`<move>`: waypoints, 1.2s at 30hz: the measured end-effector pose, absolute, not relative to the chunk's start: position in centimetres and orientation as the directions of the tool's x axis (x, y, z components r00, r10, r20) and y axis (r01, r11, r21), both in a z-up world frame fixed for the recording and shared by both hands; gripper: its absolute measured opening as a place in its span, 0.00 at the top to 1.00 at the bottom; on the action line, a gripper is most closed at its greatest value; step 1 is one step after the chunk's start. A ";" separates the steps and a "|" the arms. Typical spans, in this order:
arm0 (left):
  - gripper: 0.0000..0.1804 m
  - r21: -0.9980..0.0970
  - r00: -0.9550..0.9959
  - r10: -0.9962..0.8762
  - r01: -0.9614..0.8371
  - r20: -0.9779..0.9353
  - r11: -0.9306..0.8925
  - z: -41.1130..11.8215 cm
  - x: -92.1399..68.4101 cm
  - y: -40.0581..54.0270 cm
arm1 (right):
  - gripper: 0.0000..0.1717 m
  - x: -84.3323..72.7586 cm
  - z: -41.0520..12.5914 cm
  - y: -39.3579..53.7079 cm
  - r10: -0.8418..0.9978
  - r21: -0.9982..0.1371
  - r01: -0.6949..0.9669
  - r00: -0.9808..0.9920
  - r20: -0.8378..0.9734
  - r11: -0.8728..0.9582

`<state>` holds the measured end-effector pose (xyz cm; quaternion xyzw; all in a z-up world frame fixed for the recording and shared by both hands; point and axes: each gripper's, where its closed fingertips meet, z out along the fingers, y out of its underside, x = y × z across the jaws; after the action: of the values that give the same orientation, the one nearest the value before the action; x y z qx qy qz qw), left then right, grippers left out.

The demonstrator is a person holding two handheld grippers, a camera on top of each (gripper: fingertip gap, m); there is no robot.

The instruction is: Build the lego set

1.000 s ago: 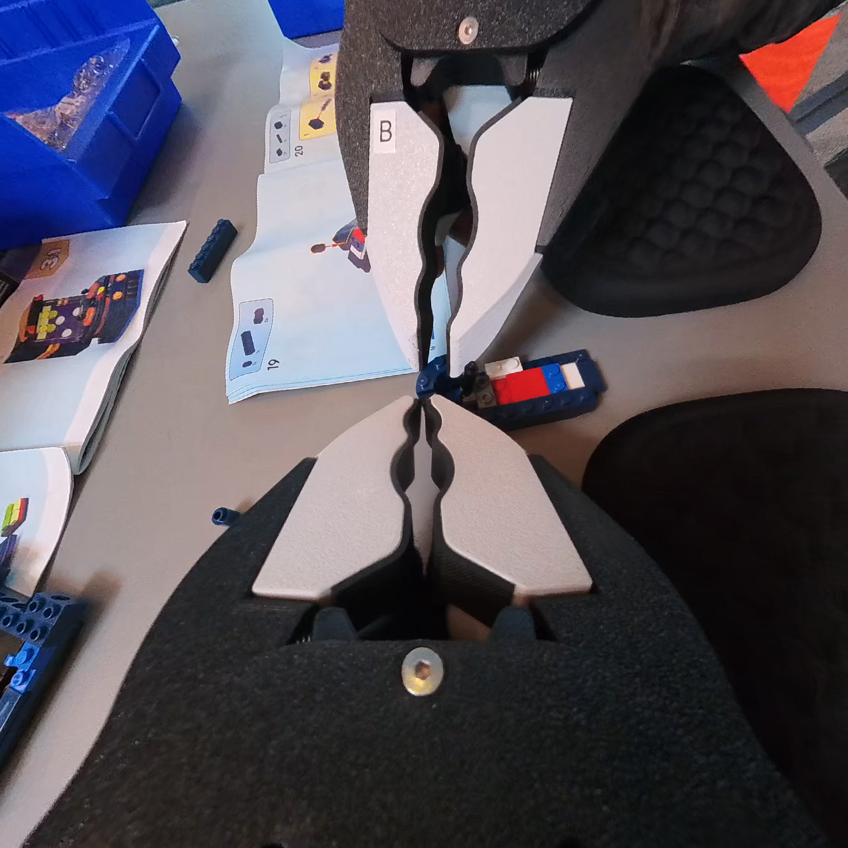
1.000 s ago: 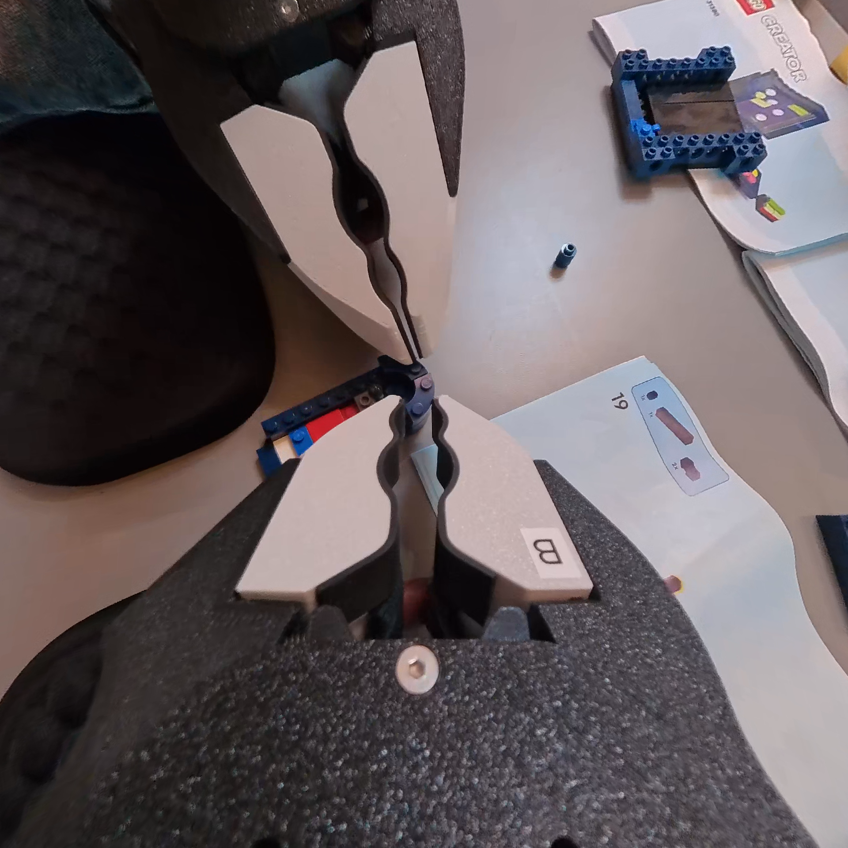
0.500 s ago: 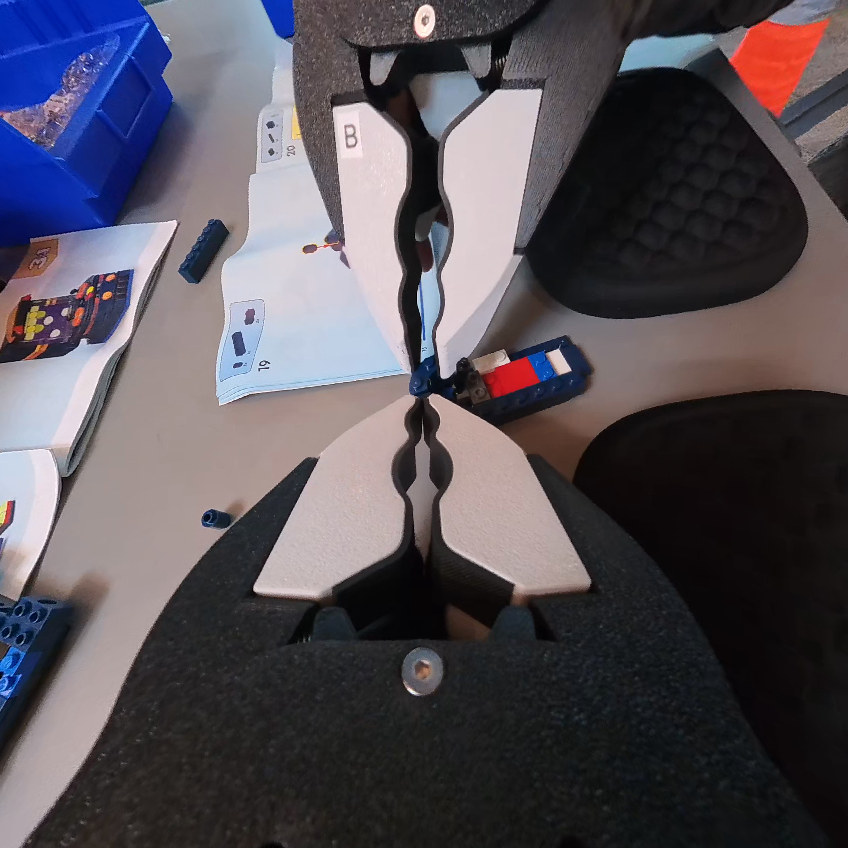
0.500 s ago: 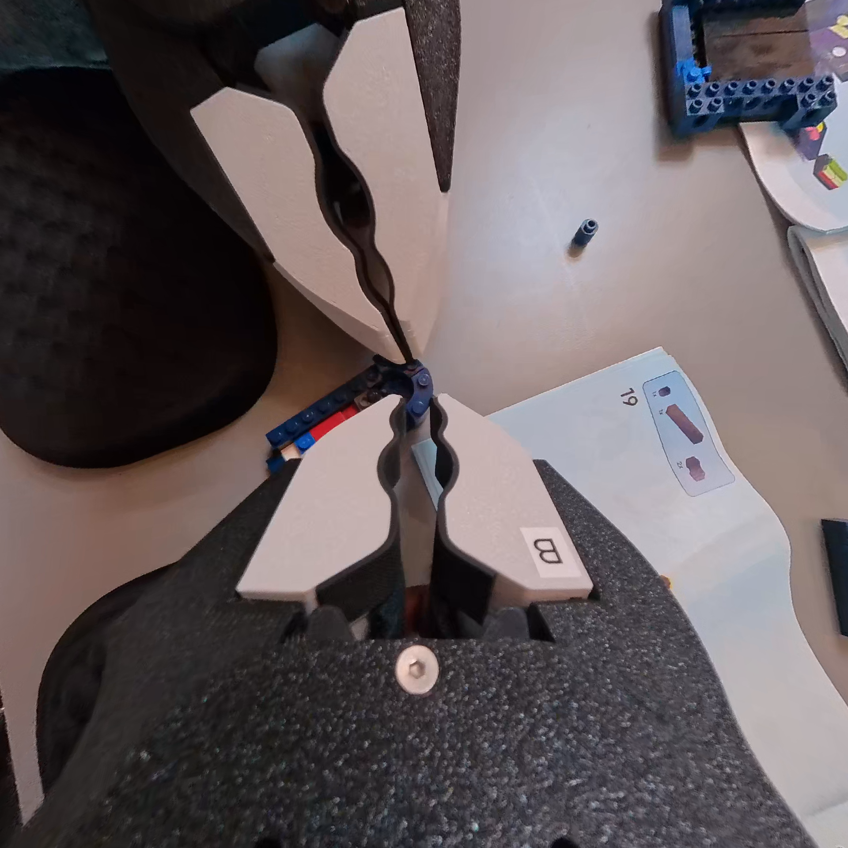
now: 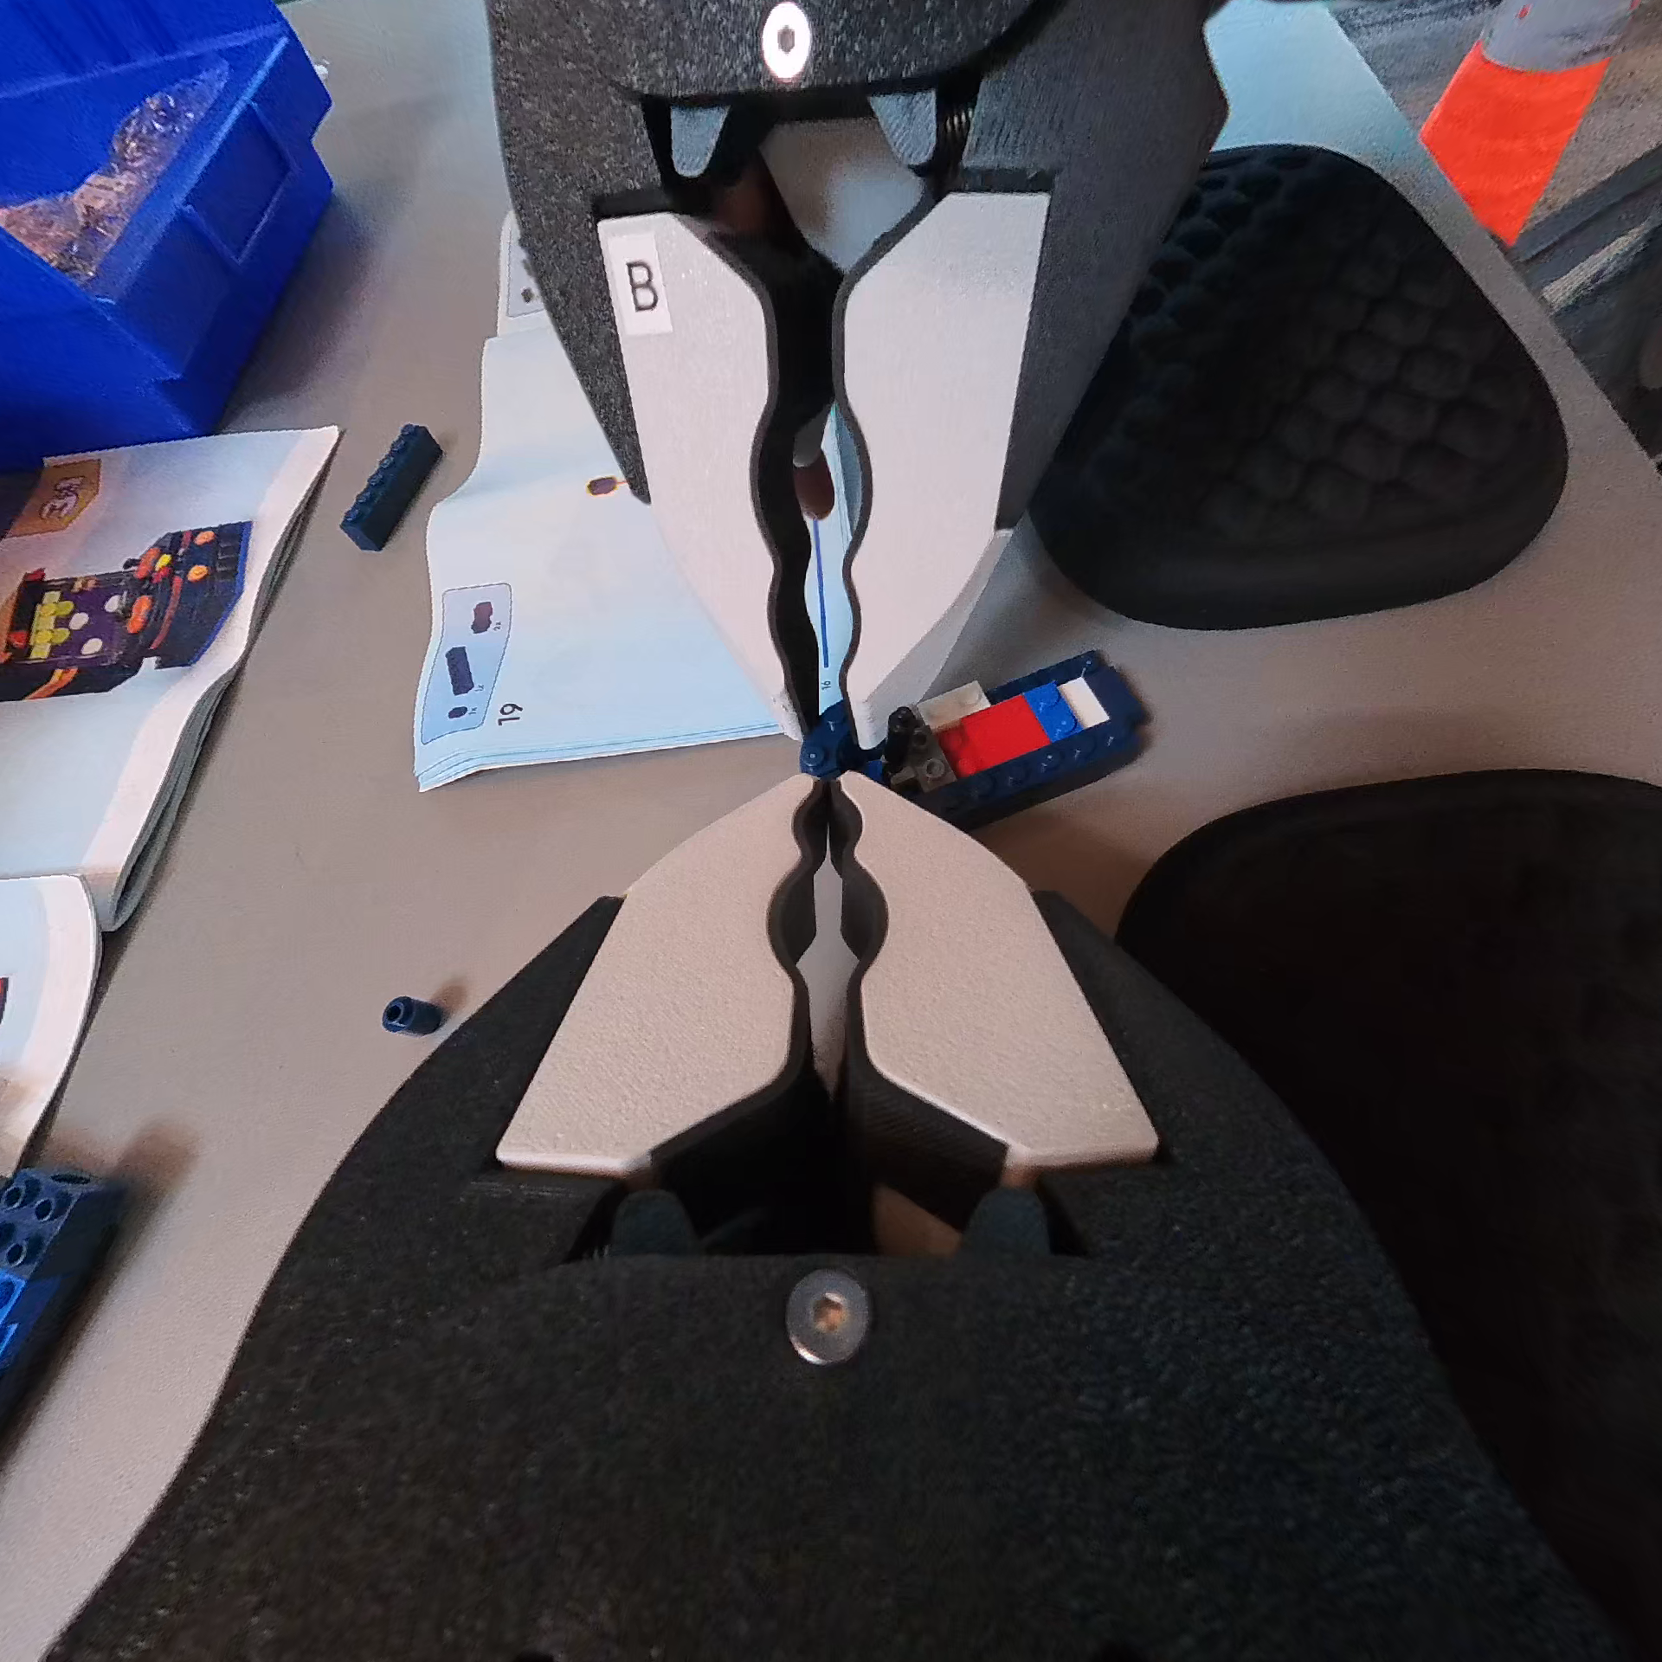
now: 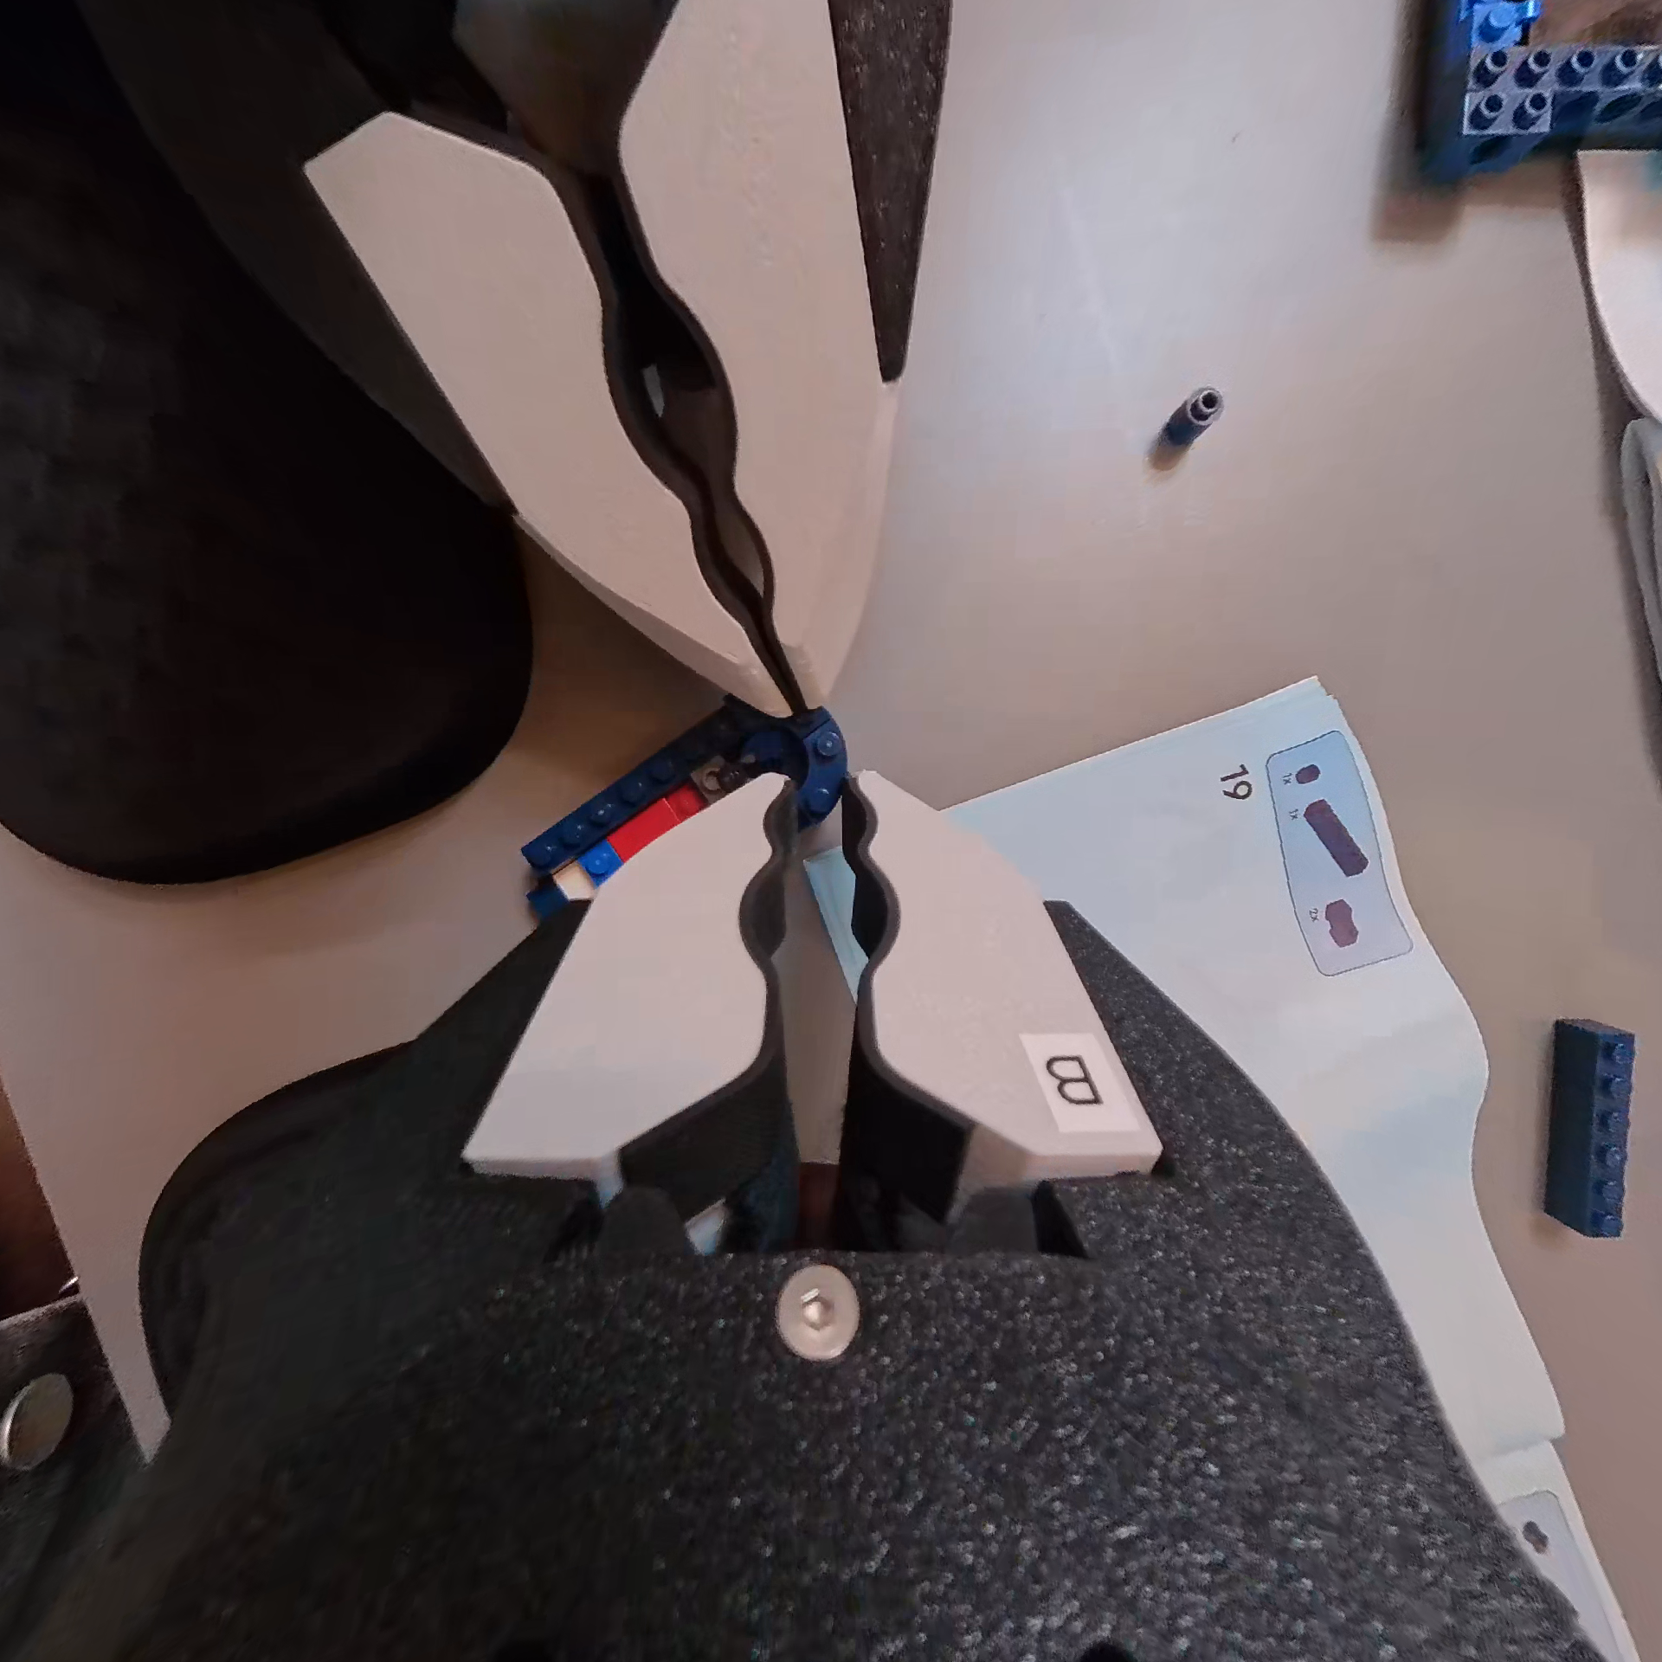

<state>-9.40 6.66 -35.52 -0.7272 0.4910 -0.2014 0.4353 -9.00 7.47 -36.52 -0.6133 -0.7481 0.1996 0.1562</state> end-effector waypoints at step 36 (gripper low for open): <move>1.00 -0.828 0.445 -0.895 -0.489 0.034 -0.275 -35.6 -8.8 5.4 | 0.96 -9.5 -36.2 6.7 0.963 -0.494 0.869 -0.168 -0.209 0.044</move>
<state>-8.76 5.43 -35.56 -0.7550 0.4582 -0.2595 0.3907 -9.49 6.69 -36.23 -0.6387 -0.7170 0.2645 0.0896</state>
